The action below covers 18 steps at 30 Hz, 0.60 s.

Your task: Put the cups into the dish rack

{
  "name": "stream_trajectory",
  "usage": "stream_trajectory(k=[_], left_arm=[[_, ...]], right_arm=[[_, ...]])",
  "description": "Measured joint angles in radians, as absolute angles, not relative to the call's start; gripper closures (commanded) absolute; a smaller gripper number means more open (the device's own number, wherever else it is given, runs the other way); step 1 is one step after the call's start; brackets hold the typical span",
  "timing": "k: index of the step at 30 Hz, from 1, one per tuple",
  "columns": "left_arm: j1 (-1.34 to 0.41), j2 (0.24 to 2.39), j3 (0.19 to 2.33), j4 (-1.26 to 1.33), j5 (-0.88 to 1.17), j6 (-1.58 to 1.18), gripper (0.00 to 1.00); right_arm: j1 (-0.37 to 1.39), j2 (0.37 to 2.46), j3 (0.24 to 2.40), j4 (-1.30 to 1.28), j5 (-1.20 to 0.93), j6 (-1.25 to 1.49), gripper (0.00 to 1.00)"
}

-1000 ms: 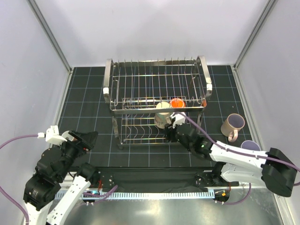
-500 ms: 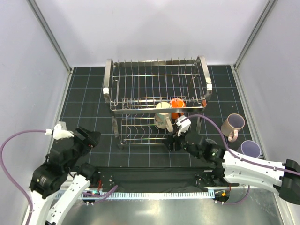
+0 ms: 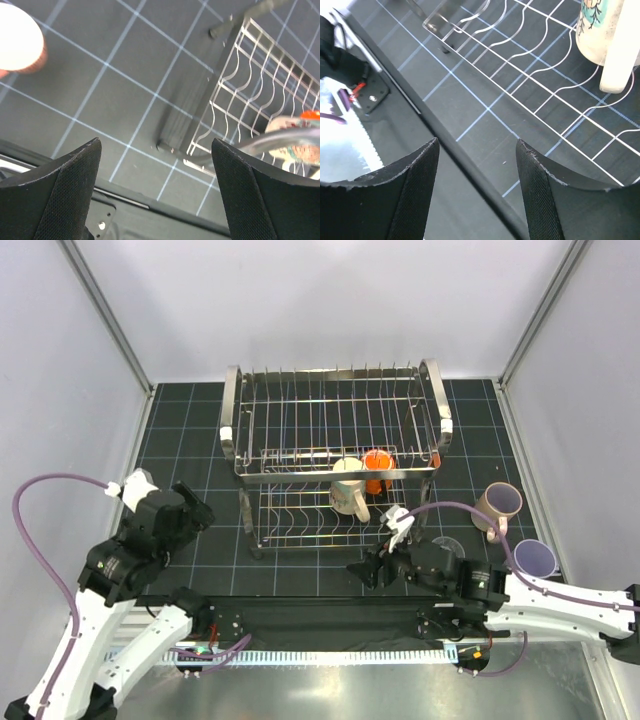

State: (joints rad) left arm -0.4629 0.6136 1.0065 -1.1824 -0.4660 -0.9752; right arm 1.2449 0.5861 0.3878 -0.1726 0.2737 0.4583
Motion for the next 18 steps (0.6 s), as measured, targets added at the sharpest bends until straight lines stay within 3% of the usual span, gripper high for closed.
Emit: stream_trajectory(k=[9,18], left_arm=[[-0.411,0.781,1.042,-1.155,-0.522,-0.933,0.14],[0.135,0.997,1.032,-1.001,-0.251,-0.802,0.12]], right_arm=[[1.256,0.469,0.358,-0.214,0.269,0.502,0.36],[1.267,0.429,0.298,-0.189,0.223,0.547,0.36]])
